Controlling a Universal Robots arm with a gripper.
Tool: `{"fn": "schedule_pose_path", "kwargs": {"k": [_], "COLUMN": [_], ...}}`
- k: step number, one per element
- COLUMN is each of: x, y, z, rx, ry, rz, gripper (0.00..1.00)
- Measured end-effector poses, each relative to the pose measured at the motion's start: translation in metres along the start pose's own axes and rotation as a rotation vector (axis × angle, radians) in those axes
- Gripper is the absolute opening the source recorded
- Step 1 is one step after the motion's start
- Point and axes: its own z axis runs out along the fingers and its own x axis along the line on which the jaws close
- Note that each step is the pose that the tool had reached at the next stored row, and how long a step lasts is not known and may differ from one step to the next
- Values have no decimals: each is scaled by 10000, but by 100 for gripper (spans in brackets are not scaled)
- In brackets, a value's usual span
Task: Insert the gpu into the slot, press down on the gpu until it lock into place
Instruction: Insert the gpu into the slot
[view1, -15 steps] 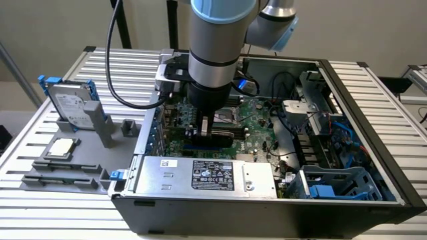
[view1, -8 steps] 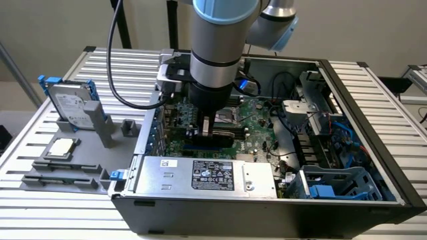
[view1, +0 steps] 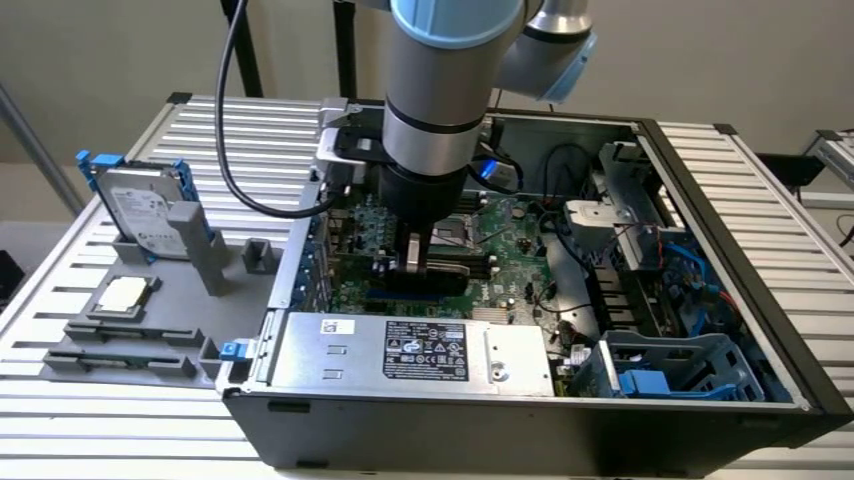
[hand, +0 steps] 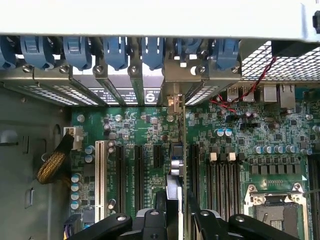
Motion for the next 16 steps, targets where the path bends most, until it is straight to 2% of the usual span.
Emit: {"fn": "schedule_pose_path", "kwargs": {"k": [6,9,16], "x": [-1,-1,-12], "y": [-8,-21,-30], "z": [-1,-2,-2], "rx": [-109,-117,-116], "ry": [71,90,90], "rz": [57,64,62], "gripper": [26,26,26]}}
